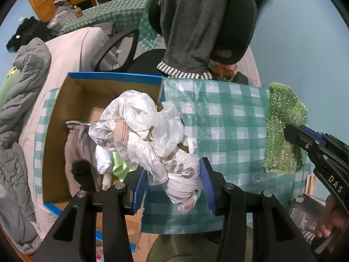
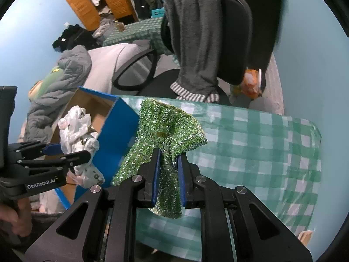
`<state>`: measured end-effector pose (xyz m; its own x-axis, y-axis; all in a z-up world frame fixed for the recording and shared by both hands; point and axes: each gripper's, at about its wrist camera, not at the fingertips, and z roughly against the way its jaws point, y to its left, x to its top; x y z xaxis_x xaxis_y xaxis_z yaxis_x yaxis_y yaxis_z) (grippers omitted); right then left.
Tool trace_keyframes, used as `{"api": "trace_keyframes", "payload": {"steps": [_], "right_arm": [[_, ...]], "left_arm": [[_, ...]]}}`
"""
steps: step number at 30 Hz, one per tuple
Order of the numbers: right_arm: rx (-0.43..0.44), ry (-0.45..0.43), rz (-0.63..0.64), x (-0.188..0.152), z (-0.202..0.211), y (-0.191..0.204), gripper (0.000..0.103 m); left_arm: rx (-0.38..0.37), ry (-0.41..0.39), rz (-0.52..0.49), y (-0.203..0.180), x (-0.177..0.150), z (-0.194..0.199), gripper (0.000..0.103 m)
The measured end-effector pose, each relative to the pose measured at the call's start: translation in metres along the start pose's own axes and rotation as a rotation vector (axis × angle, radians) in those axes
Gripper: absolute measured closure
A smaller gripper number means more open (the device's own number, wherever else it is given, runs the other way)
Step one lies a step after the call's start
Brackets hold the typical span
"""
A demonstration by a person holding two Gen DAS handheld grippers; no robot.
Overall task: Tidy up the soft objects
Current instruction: 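Lift the plastic bundle and green cloth and carry both over the box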
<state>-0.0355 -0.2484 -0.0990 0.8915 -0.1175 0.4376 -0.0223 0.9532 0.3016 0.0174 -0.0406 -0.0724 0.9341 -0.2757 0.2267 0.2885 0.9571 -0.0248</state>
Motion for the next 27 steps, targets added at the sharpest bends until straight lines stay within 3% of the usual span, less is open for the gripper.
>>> {"api": "trace_keyframes", "payload": {"steps": [27], "right_arm": [[0.114, 0.014, 0.156, 0.032, -0.036, 0.1, 0.09]], "left_arm": [[0.049, -0.037, 0.163, 0.096, -0.015, 0.023, 0.056]]}}
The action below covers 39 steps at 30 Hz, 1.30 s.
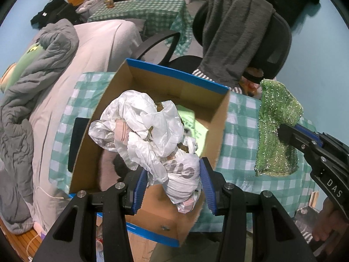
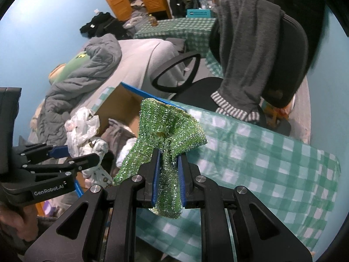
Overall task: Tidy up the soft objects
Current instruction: 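Lift the plastic bundle and green cloth and carry both over the box, then open the left tool to drop the plastic bundle while the right tool releases the green cloth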
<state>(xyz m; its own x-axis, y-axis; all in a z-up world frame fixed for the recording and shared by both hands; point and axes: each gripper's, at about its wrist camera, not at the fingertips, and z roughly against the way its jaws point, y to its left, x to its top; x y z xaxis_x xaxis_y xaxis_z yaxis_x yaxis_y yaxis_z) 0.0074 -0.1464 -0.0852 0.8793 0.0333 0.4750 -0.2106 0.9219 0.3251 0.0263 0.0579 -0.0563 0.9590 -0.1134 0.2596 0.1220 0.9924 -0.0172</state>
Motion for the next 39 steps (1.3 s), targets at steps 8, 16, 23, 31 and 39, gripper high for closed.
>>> {"api": "trace_keyframes", "payload": {"steps": [8, 16, 23, 31, 39], "right_arm": [[0.025, 0.024, 0.038, 0.011, -0.022, 0.025, 0.09], [0.037, 0.048, 0.065, 0.02, -0.043, 0.045, 0.09], [0.038, 0.071, 0.077, 0.024, -0.059, 0.059, 0.09], [0.029, 0.086, 0.077, 0.027, -0.069, 0.068, 0.089], [0.018, 0.087, 0.073, 0.029, -0.074, 0.071, 0.077]], "left_arm": [[0.022, 0.008, 0.026, 0.026, 0.002, -0.008, 0.056], [0.037, 0.021, 0.039, 0.045, 0.005, -0.02, 0.056], [0.047, 0.027, 0.047, 0.056, 0.008, -0.029, 0.056], [0.059, 0.048, 0.057, 0.066, 0.01, -0.039, 0.056], [0.067, 0.061, 0.055, 0.069, 0.01, -0.041, 0.053]]}}
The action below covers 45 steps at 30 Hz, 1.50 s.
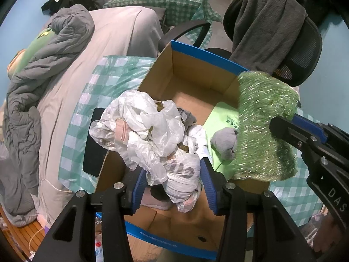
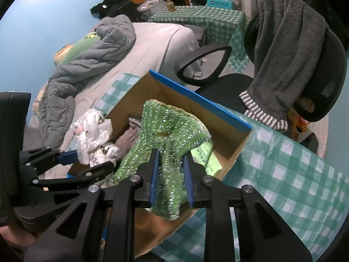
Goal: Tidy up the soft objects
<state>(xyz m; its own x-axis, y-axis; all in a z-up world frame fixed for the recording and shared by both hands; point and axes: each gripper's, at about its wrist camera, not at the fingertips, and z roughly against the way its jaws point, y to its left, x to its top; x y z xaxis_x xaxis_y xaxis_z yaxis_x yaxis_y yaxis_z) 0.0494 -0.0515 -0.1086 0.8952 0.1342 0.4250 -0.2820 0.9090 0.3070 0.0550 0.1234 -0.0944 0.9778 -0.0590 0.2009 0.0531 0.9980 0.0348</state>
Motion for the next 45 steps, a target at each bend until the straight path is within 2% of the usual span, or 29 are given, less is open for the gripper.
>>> {"api": "trace_keyframes", "payload": {"steps": [6, 11, 16, 22, 30, 40, 45], "right_arm": [[-0.011, -0.012, -0.018, -0.001, 0.002, -0.001, 0.073], [-0.014, -0.031, -0.03, -0.002, 0.014, -0.001, 0.071], [-0.017, -0.073, -0.039, -0.004, 0.035, -0.003, 0.053], [-0.035, -0.11, -0.055, -0.007, 0.06, -0.006, 0.042], [-0.046, -0.147, -0.045, -0.012, 0.093, -0.009, 0.037], [-0.074, -0.159, -0.049, -0.026, 0.119, -0.018, 0.036], [-0.081, -0.166, -0.045, -0.033, 0.13, -0.022, 0.036]], "left_arm": [[0.01, -0.023, -0.003, 0.004, -0.002, 0.01, 0.039], [0.019, -0.046, -0.014, 0.005, -0.005, 0.021, 0.035], [0.019, -0.056, -0.009, 0.008, -0.009, 0.033, 0.029], [0.016, -0.08, -0.011, 0.008, -0.014, 0.052, 0.028], [0.004, -0.097, -0.01, 0.0, -0.019, 0.072, 0.027], [0.005, -0.14, -0.01, -0.012, -0.029, 0.099, 0.027], [0.016, -0.157, -0.011, -0.02, -0.032, 0.108, 0.018]]}}
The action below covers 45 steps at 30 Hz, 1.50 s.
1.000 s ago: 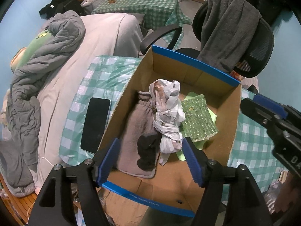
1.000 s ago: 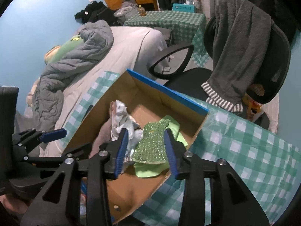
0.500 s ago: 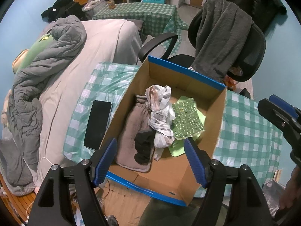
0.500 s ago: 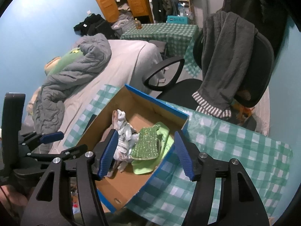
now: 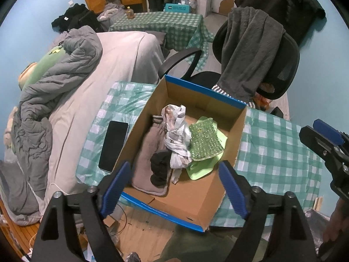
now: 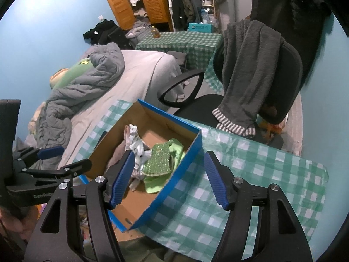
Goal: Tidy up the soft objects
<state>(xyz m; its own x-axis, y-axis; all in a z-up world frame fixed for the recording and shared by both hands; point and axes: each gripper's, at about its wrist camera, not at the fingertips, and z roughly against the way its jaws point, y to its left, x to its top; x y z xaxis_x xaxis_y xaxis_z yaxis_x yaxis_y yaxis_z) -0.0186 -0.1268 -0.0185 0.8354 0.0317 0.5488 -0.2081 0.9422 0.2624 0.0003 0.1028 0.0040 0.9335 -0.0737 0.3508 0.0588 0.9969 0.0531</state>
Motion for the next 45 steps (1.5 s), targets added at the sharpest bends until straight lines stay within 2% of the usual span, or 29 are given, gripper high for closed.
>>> {"api": "trace_keyframes", "payload": {"steps": [27, 45], "right_arm": [[-0.028, -0.012, -0.054, -0.019, 0.032, -0.029, 0.035], [-0.03, -0.012, -0.059, -0.02, 0.033, -0.032, 0.035]], "left_arm": [[0.003, -0.014, -0.036, -0.038, -0.007, 0.02, 0.018], [0.006, -0.013, -0.043, -0.043, -0.007, 0.021, 0.017]]}}
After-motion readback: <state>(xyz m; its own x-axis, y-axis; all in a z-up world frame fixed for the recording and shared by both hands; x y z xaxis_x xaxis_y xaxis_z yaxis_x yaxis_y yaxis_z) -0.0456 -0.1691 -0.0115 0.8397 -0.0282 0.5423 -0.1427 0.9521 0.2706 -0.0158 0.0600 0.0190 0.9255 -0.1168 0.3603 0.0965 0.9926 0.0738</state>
